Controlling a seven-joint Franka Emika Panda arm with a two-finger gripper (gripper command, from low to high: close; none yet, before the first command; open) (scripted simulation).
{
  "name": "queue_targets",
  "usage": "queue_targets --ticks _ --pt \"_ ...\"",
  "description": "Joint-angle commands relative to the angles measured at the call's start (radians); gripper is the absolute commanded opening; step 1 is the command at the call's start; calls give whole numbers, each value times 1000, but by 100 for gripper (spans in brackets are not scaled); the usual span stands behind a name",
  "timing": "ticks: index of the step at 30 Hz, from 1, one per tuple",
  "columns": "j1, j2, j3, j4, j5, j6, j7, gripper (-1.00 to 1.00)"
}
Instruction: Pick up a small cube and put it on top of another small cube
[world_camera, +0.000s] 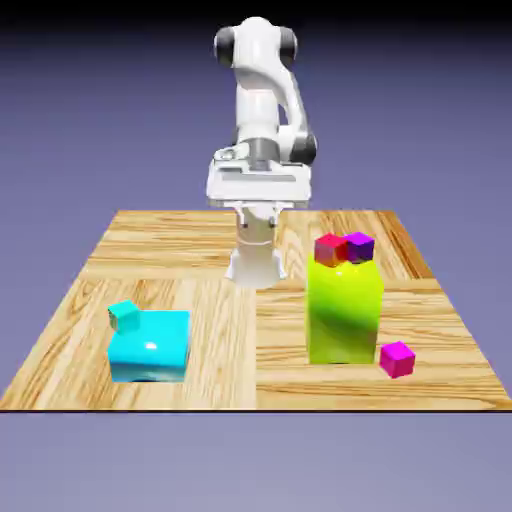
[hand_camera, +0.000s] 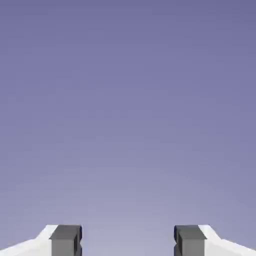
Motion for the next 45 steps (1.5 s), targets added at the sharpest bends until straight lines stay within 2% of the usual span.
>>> queue_targets --ticks 1,30,32,36,37,41,45 --pt "10 36 10 30 -2 -32 11 0" --pt "301 1087 291 886 -66 -957 330 0" --pt "308 1113 298 907 -67 -979 338 0" --pt "284 1210 320 847 -126 -833 373 0" --pt "284 1210 320 847 -126 -833 373 -100" --pt "305 1123 300 900 -73 -963 341 -100" --pt "199 1035 173 873 -88 -1010 179 -100"
